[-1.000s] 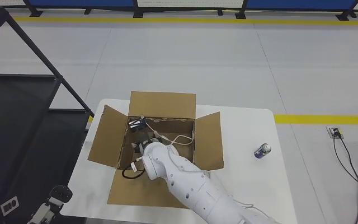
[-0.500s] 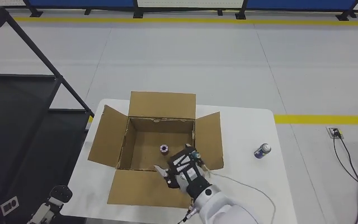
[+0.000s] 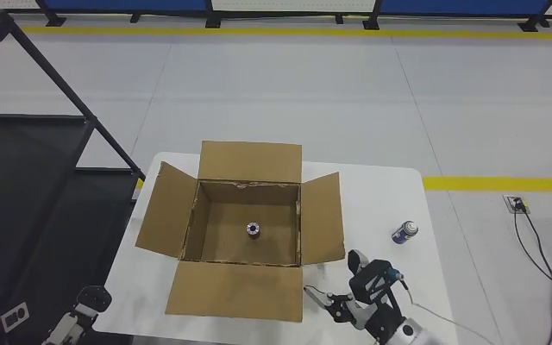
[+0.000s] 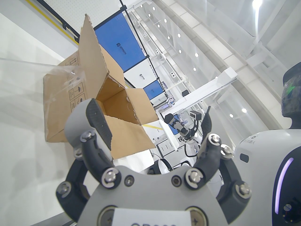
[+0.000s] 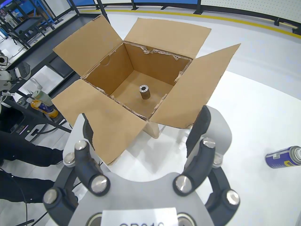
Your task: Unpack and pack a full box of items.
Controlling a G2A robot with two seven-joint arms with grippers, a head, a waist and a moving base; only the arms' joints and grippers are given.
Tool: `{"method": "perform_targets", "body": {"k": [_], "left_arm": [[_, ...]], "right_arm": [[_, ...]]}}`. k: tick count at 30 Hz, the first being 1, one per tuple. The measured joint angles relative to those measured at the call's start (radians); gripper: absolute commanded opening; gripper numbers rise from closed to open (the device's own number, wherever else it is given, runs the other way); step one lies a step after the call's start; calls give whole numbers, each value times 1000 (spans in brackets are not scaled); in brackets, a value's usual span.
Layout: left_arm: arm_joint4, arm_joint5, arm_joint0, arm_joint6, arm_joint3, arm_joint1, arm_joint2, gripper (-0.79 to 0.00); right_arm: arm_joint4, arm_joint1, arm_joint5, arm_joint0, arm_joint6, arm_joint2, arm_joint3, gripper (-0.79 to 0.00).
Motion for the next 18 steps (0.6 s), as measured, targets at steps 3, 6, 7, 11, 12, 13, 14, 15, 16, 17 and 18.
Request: {"method": "perform_targets", "body": {"k": [3,6,7,11,12,13,14,15,16,17,18], "left_arm": [[0,0,0,0,0,0,0,0],[0,0,0,0,0,0,0,0],[0,0,0,0,0,0,0,0],[0,0,0,0,0,0,0,0],[0,0,0,0,0,0,0,0],[0,0,0,0,0,0,0,0],[0,0,0,0,0,0,0,0],[0,0,0,0,0,0,0,0],[0,0,0,0,0,0,0,0],[0,0,0,0,0,0,0,0],[0,0,0,0,0,0,0,0]], "right_arm": [[0,0,0,0,0,-1,0,0],[0,0,0,0,0,-1,0,0],[0,0,0,0,0,-1,0,0],[3,3,-9,7,-3,16,21,0],[11,7,-28,17,-6,39,39,0],[16,11,-47,24,-6,59,49,0],[19,15,-68,28,-2,80,56,0],[20,20,-94,30,6,106,63,0],[18,24,-112,30,15,123,67,0],[15,27,-128,29,25,138,71,0],[11,32,-138,29,40,155,79,0]]}}
